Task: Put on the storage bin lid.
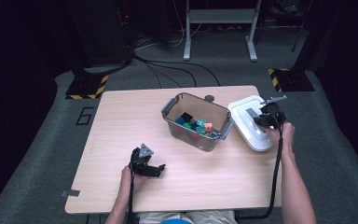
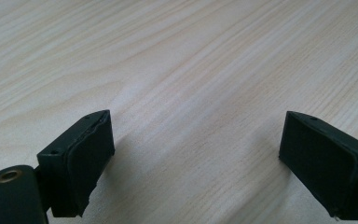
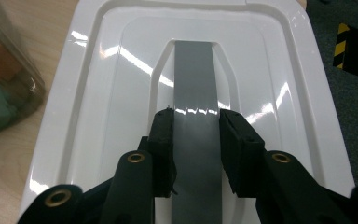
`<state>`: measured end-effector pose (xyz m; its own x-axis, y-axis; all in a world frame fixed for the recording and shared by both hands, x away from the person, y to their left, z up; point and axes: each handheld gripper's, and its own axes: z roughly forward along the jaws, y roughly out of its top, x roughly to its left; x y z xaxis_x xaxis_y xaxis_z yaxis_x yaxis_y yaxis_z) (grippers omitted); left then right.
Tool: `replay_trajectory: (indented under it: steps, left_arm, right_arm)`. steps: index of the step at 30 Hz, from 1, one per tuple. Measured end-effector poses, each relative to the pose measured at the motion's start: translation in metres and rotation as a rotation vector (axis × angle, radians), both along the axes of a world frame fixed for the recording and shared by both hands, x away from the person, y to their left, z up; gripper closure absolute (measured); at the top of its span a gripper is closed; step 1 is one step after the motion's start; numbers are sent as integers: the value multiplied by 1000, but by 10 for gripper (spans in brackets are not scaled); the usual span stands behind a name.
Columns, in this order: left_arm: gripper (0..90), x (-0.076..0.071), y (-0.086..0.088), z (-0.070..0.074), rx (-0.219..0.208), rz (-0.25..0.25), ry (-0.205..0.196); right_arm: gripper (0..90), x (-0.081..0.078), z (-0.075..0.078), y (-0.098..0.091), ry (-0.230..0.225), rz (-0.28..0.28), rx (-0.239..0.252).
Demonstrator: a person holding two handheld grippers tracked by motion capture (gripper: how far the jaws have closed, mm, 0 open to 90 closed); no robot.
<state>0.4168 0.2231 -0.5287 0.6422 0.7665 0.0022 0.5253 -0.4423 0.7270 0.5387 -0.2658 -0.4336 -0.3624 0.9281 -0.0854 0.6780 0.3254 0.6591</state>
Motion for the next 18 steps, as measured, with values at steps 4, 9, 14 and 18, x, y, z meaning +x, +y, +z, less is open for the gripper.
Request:
replay_trajectory:
  steps: [4, 9, 14, 18]
  left_arm:
    - [98, 0, 0, 0, 1, -1, -1]
    - [98, 0, 0, 0, 2, -1, -1]
    - [98, 0, 0, 0, 2, -1, -1]
    - [98, 0, 0, 0, 0, 0, 0]
  right_arm:
    - [667, 0, 7, -3, -12, -12, 1]
    - [667, -1, 16, -7, -22, -28, -3]
    - [667, -2, 23, -10, -34, -26, 5]
    - [667, -3, 29, -10, -37, -26, 16]
